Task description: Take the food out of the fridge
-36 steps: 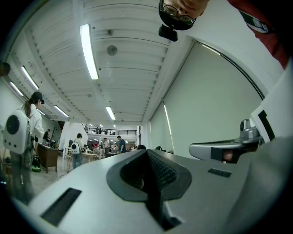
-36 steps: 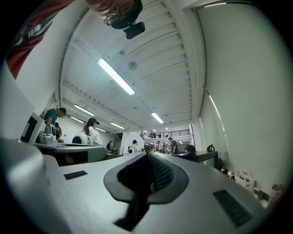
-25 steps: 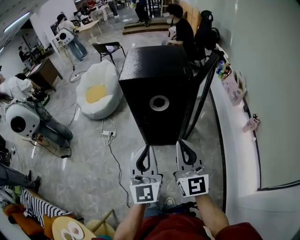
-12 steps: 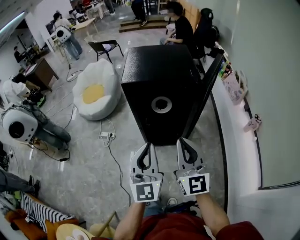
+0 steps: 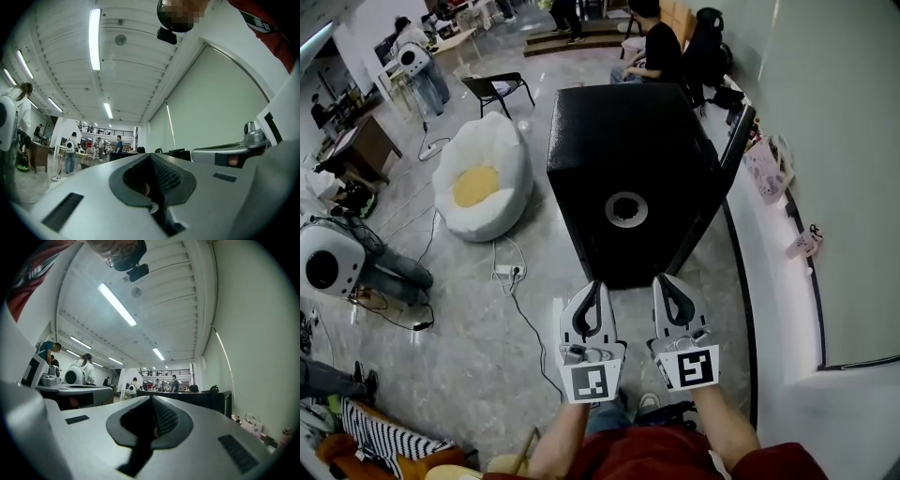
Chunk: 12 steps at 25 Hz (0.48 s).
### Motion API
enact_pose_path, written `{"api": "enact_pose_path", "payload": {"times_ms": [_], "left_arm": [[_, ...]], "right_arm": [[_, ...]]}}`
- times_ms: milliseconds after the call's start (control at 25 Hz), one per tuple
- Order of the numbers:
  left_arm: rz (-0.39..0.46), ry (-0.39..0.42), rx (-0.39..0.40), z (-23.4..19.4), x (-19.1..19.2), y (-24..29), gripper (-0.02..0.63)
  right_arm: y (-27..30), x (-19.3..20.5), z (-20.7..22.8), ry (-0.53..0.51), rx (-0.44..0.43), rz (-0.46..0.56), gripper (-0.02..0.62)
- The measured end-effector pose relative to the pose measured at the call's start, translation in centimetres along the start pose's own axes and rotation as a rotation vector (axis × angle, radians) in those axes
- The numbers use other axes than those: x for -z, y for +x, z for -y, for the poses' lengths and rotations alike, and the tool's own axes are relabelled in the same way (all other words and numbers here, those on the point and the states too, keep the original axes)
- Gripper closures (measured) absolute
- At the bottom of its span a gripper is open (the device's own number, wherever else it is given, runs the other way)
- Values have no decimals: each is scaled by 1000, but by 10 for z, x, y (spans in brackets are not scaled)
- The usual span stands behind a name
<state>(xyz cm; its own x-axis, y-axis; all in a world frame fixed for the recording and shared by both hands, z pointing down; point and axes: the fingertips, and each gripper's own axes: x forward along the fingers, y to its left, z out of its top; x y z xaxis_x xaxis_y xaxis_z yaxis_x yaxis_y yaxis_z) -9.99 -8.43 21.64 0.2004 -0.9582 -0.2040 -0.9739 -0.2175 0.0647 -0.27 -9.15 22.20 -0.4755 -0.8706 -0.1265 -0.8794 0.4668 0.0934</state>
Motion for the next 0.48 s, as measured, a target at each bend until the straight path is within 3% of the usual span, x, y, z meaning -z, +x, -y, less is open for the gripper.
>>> {"api": "enact_pose_path", "payload": {"times_ms": [480], "left_arm": [[-47,-7,67,-41,35,36,594]], "right_arm": [[41,29,-3,-14,65,-30,573]]}}
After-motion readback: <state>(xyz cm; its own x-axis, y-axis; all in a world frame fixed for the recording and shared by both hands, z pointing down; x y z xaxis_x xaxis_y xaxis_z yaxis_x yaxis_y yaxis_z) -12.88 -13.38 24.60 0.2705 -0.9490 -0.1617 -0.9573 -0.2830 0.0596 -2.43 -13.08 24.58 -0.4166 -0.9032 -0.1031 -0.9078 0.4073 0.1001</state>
